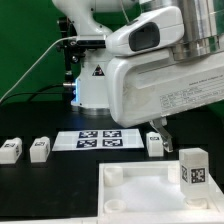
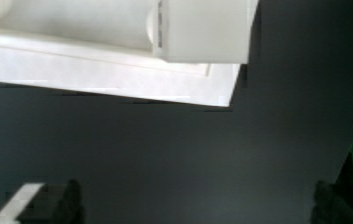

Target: Assemble one leg

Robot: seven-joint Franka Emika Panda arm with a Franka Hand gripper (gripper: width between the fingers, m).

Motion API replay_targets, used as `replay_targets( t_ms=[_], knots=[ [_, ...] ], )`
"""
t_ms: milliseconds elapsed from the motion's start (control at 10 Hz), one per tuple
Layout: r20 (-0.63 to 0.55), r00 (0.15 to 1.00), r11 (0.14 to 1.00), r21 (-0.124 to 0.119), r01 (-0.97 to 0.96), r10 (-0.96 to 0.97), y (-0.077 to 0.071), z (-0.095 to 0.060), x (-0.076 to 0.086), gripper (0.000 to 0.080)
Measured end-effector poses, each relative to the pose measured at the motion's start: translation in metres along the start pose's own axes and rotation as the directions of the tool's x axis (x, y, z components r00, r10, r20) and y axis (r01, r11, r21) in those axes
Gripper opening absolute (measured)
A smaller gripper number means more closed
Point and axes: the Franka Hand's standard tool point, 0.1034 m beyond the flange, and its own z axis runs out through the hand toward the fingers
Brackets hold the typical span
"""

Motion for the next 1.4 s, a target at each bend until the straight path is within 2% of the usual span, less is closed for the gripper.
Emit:
replay_targets(
  t_ms=[100,200,500,800,1000,1100,1300,1400],
  knots=[
    [0.031,0.999,1.0,0.0,-0.029,0.029,-0.001,0.012,-0.015,0.0649],
    [0.044,0.998,0.999,0.0,-0.047,0.047,-0.003,0.017,-0.021,0.0649],
    [0.073,0.993,0.996,0.0,-0.089,0.088,-0.001,0.035,-0.03,0.0649],
    [0.066,0.994,0.996,-0.002,-0.09,0.089,0.002,0.039,-0.029,0.0649],
    [0.066,0.994,0.996,-0.002,-0.09,0.09,0.002,0.039,-0.029,0.0377],
    [0.066,0.993,0.995,-0.002,-0.098,0.098,0.002,0.04,-0.029,0.0291],
    [0.067,0.988,0.991,-0.005,-0.137,0.137,0.002,0.04,-0.029,0.0291],
    [0.066,0.967,0.97,-0.01,-0.245,0.245,0.002,0.04,-0.029,0.0291]
  ],
)
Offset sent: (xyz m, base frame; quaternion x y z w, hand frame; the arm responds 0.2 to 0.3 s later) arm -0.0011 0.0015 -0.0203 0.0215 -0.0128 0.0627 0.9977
